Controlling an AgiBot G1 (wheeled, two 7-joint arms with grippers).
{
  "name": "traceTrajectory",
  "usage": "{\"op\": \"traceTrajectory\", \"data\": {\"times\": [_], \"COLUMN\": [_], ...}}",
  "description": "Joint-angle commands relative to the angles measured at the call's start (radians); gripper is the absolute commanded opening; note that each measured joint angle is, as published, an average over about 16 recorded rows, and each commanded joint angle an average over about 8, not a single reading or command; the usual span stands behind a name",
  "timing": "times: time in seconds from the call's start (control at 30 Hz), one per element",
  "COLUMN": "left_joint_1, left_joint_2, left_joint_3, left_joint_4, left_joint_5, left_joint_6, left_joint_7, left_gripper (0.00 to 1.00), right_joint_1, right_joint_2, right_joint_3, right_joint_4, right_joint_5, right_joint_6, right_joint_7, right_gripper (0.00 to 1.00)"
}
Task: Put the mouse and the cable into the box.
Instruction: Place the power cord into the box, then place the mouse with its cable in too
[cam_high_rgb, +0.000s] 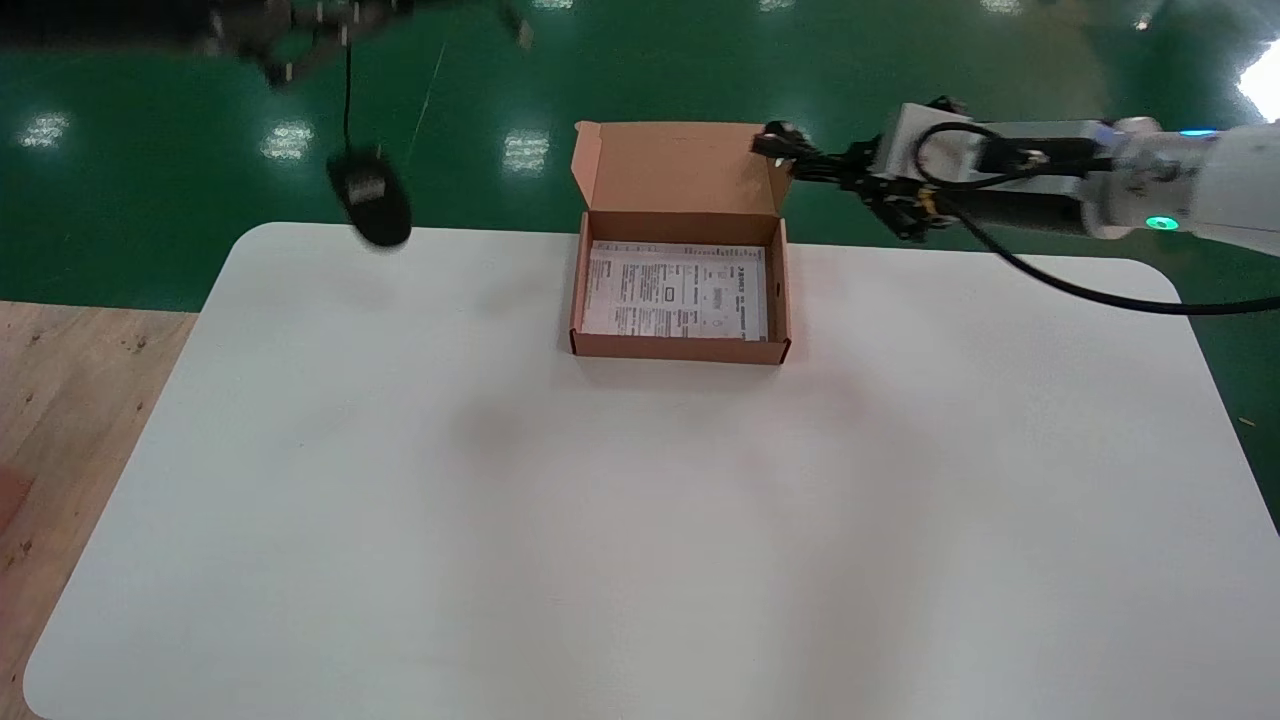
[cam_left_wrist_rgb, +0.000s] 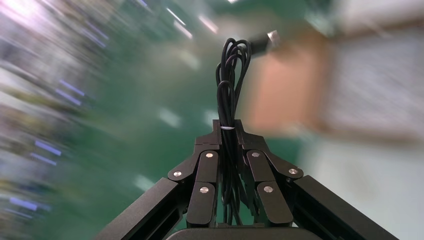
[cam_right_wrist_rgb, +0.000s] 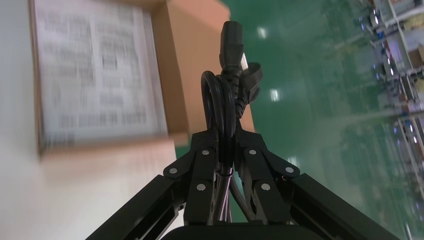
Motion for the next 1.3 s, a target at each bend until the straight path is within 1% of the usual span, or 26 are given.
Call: {"op": "traceTrajectory", "data": {"times": [0.03,0.2,0.37,0.5,0.6,0.9,0.93,0.97,1.13,1.17,1.2,1.23,1.3], "left_joint_1": [-0.018,0.005,0.023,0.018,0.006,-0.023,-0.025,-0.027,-0.033,-0.032,-0.032,-0.03,-0.026], "left_joint_2": [-0.002,0.041,0.081,0.092,0.088,0.059,0.056,0.053,0.039,0.036,0.034,0.033,0.032], "left_joint_3": [-0.054,-0.108,-0.118,-0.113,-0.108,-0.089,-0.087,-0.085,-0.075,-0.074,-0.073,-0.071,-0.067], "left_joint_4": [-0.056,-0.089,-0.076,-0.068,-0.062,-0.045,-0.046,-0.047,-0.06,-0.064,-0.068,-0.073,-0.083], "left_joint_5": [-0.07,-0.15,-0.171,-0.166,-0.158,-0.127,-0.124,-0.121,-0.107,-0.105,-0.104,-0.102,-0.097], "left_joint_6": [-0.048,-0.074,-0.071,-0.06,-0.048,-0.028,-0.026,-0.024,-0.015,-0.014,-0.012,-0.011,-0.008], "left_joint_7": [0.036,0.121,0.155,0.166,0.171,0.168,0.166,0.163,0.146,0.141,0.137,0.132,0.121], "left_gripper": [0.0,0.0,0.0,0.0,0.0,0.0,0.0,0.0,0.0,0.0,0.0,0.0,0.0], "right_joint_1": [0.001,-0.006,-0.025,-0.051,-0.071,-0.108,-0.111,-0.113,-0.121,-0.121,-0.121,-0.121,-0.121], "right_joint_2": [-0.06,-0.166,-0.223,-0.236,-0.239,-0.243,-0.243,-0.243,-0.242,-0.241,-0.241,-0.241,-0.24], "right_joint_3": [-0.003,-0.009,-0.015,-0.029,-0.046,-0.131,-0.143,-0.156,-0.214,-0.225,-0.236,-0.246,-0.265], "right_joint_4": [-0.004,-0.045,-0.063,-0.047,-0.029,0.024,0.03,0.037,0.065,0.07,0.074,0.078,0.085], "right_joint_5": [-0.003,-0.007,-0.002,0.009,0.02,0.048,0.05,0.052,0.068,0.072,0.076,0.081,0.091], "right_joint_6": [0.039,0.099,0.131,0.14,0.149,0.178,0.181,0.185,0.207,0.212,0.216,0.221,0.229], "right_joint_7": [0.021,0.002,-0.042,-0.064,-0.061,0.027,0.037,0.048,0.097,0.105,0.112,0.118,0.128], "right_gripper": [0.0,0.0,0.0,0.0,0.0,0.01,0.04,0.09,0.71,0.83,0.93,1.0,1.0]}}
